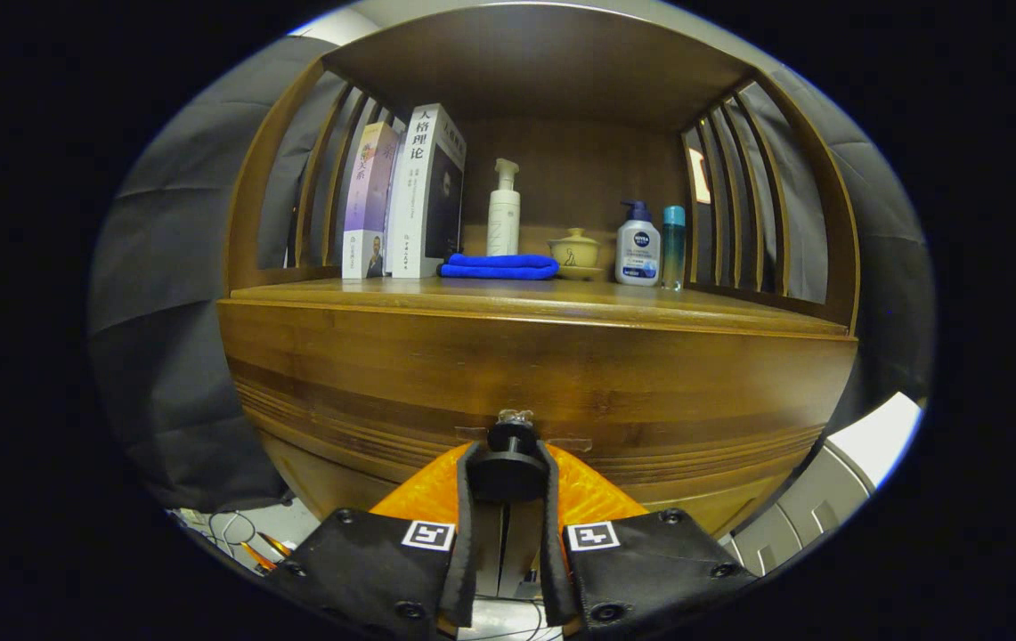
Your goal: Pull open the drawer, take out the items inside it, and place them on the countertop above the cabinet.
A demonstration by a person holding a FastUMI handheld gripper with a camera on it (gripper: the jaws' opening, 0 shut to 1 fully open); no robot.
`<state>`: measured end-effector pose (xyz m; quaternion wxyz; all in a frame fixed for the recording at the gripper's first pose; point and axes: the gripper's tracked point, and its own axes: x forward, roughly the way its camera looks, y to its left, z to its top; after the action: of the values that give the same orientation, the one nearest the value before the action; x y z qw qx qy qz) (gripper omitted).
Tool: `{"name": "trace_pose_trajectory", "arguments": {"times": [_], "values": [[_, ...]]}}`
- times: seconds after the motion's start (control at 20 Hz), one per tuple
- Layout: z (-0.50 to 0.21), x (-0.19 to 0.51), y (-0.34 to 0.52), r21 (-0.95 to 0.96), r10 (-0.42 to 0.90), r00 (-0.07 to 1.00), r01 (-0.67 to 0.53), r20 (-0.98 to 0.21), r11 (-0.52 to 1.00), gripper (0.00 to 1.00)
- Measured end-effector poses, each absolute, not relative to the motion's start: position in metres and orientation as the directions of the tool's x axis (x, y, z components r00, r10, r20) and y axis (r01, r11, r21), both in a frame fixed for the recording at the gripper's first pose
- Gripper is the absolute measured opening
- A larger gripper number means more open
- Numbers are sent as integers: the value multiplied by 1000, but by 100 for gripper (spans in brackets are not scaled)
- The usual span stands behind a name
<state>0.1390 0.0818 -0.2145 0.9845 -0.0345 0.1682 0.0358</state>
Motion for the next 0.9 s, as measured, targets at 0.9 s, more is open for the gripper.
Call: {"name": "trace_pose_trajectory", "arguments": {"times": [0.9], "values": [[-205, 52, 80, -74, 91, 944, -120, -317, 990, 32]]}}
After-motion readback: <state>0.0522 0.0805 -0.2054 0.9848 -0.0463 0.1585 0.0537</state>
